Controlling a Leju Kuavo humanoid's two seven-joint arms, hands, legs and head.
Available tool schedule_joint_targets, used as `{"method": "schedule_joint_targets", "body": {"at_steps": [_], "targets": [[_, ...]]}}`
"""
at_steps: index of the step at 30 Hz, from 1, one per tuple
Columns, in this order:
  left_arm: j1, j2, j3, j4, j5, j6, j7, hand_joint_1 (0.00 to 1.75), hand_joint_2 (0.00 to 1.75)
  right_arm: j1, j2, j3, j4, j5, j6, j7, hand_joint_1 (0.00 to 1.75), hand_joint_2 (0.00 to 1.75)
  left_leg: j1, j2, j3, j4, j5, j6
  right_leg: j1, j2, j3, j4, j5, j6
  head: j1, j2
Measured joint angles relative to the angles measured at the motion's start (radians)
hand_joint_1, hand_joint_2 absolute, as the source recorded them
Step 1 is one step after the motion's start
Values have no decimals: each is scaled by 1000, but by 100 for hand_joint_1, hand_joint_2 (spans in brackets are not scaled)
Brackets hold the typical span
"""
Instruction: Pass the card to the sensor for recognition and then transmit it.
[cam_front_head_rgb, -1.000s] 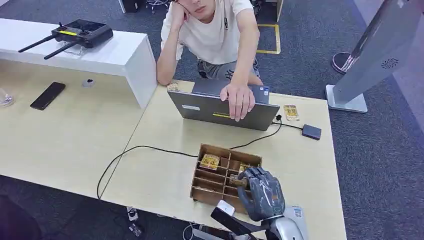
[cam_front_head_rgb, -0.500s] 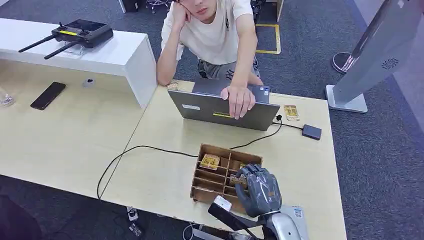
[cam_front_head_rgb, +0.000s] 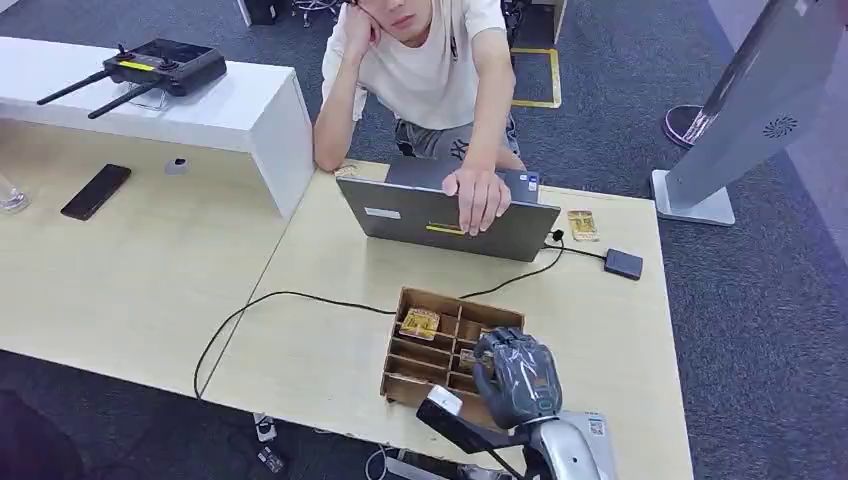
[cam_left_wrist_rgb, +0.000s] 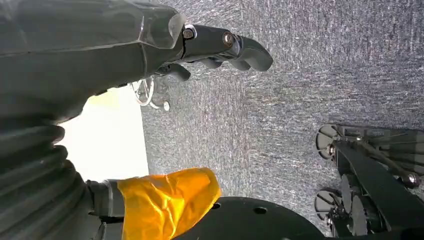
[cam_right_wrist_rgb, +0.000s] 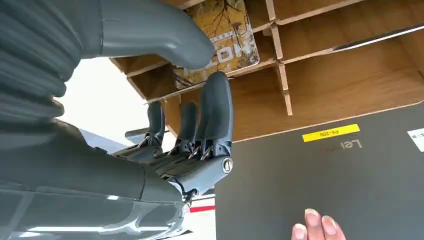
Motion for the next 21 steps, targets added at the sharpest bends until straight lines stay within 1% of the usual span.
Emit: {"method": "schedule_joint_targets", "body": {"at_steps": [2,3,8,10,12,13,14,15,16,21], "targets": [[0,0,0,0,0,0,0,0,175,-1,0,-1,3,2,-3,0,105,175,0,0,0,0,0,0,0,0,0,0,0,0,0,0],[0,0,0,0,0,-1,0,0,175,-1,0,-2,5,3,-4,0,101,175,0,0,0,0,0,0,0,0,0,0,0,0,0,0],[0,0,0,0,0,-2,0,0,175,-1,0,-7,5,6,-6,6,99,175,0,0,0,0,0,0,0,0,0,0,0,0,0,0],[0,0,0,0,-1,-2,0,0,175,-1,0,-10,4,7,-6,6,103,175,0,0,0,0,0,0,0,0,0,0,0,0,0,0],[0,0,0,0,-2,-2,0,0,175,-1,0,-15,4,7,-6,6,103,175,0,0,0,0,0,0,0,0,0,0,0,0,0,0],[0,0,0,0,-2,-2,0,0,175,-1,0,-17,3,7,-6,6,106,175,0,0,0,0,0,0,0,0,0,0,0,0,0,0],[0,0,0,0,-2,-2,0,0,175,-1,0,-19,3,7,-6,6,103,175,0,0,0,0,0,0,0,0,0,0,0,0,0,0],[0,0,0,0,-2,-2,0,0,175,-1,0,-21,3,7,-6,6,106,175,0,0,0,0,0,0,0,0,0,0,0,0,0,0],[0,0,0,0,-1,-2,0,0,175,-1,0,-23,3,7,-6,6,103,175,0,0,0,0,0,0,0,0,0,0,0,0,0,0],[0,0,0,0,-1,-2,0,0,175,-1,0,-27,3,7,-6,6,105,175,0,0,0,0,0,0,0,0,0,0,0,0,0,0]]}}
